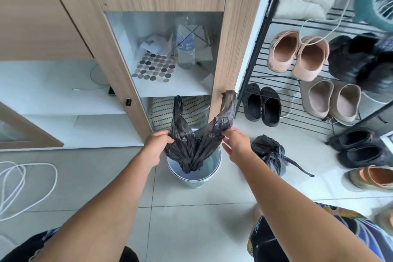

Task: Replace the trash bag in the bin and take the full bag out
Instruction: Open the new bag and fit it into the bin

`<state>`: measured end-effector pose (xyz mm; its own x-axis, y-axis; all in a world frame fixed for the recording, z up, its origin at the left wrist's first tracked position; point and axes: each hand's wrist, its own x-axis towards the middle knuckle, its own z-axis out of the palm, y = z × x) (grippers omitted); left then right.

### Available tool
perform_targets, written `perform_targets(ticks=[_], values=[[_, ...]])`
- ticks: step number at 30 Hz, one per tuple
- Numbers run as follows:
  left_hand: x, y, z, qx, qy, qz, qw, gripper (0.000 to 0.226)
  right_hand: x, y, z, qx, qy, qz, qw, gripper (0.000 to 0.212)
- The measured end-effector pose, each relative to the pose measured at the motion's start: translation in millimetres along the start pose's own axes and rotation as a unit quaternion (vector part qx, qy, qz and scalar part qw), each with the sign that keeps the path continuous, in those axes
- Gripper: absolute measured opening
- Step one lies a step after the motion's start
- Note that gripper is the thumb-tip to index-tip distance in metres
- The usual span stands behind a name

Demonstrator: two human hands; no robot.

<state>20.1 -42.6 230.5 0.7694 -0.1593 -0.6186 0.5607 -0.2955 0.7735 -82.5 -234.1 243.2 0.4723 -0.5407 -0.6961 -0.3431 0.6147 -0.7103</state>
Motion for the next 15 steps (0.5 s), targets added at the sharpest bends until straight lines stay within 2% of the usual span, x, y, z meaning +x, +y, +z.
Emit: perform_targets(ticks=[2,3,8,12,14,15], values=[[-13,2,0,0.019,-0.009,-0.003,1.000,0.027,-3,0,-4,-0.013,-0.017,0.013,1.000,0.023],[-18,2,-1,0.032,-0.014,0.002,0.999,0.024,-6,0,-6,-0.011,-0.020,0.020,1.000,0.021],[-26,-5,-9,0.095,-0.030,0.005,0.995,0.024,-3,7,-18,0.075,-0.024,0.068,0.995,0.019],[-27,-4,-12,0.050,-0.040,-0.044,0.997,0.016,-3,9,-26,0.157,-0.084,0.081,0.981,0.019],[-25,-4,-11,0.029,-0.050,-0.061,0.996,0.033,-1,10,-32,0.116,-0.109,0.073,0.985,0.023],[-22,-5,-11,0.028,-0.047,-0.066,0.996,0.043,2,12,-33,0.061,-0.112,0.063,0.990,0.026]])
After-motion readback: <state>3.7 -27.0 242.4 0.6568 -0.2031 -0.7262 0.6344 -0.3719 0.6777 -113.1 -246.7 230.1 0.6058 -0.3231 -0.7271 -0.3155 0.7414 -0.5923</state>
